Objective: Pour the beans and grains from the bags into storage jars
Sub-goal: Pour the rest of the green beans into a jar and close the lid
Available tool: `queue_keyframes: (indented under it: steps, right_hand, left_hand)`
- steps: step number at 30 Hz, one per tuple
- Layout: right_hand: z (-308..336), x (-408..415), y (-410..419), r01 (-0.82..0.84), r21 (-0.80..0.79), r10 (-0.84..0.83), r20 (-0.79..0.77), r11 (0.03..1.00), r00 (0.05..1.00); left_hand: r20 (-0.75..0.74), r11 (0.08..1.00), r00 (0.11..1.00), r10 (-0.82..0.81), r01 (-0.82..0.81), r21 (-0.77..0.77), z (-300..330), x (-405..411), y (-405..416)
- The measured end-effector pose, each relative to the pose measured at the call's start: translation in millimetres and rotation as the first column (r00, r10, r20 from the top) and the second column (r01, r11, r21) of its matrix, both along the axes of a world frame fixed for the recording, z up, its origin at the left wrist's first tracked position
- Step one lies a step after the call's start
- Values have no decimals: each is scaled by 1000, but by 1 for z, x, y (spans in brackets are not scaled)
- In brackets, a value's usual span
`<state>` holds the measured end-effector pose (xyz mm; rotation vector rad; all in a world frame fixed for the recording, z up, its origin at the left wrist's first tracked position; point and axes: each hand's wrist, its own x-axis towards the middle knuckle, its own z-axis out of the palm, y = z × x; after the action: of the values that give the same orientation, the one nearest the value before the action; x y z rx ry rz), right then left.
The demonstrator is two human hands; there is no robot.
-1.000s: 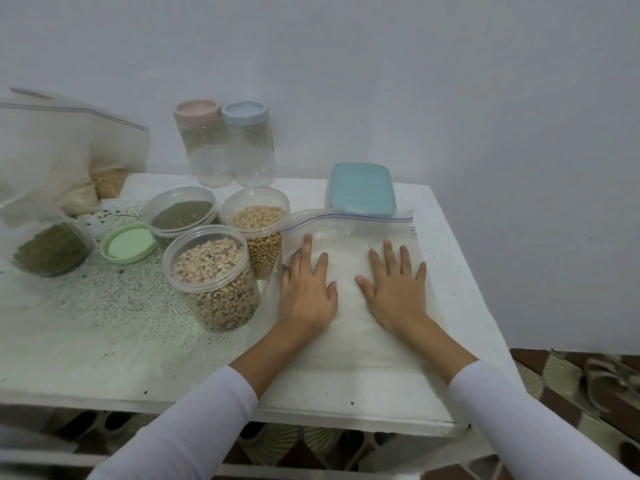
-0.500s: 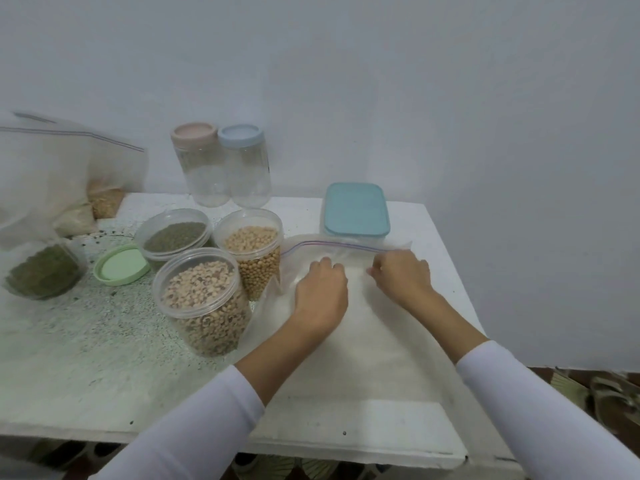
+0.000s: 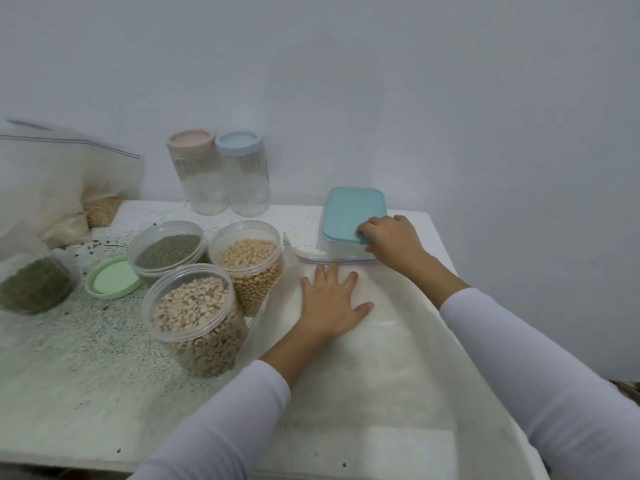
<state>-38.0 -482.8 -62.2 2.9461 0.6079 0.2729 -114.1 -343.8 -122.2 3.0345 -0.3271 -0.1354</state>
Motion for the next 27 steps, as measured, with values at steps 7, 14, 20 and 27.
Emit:
queue_keyframes:
  steps: [7, 14, 20, 27]
  right_hand:
    - [34, 13, 1, -16, 143, -9, 173, 990, 985]
    - [9, -19, -7, -3, 70, 1, 29, 998, 1000]
    - [3, -19, -2, 58, 41, -56, -46, 997, 997]
    - [-8, -46, 58, -269, 493, 238, 126, 827, 963]
  left_hand:
    - [-22, 999, 1000, -12, 13, 29, 3, 4, 0]
    - [-59, 990, 998, -2, -6, -143, 10, 5, 4]
    - [266, 966, 963, 38, 33, -256, 73, 5, 25]
    - [-135, 983, 991, -15, 39, 182, 139, 15, 121]
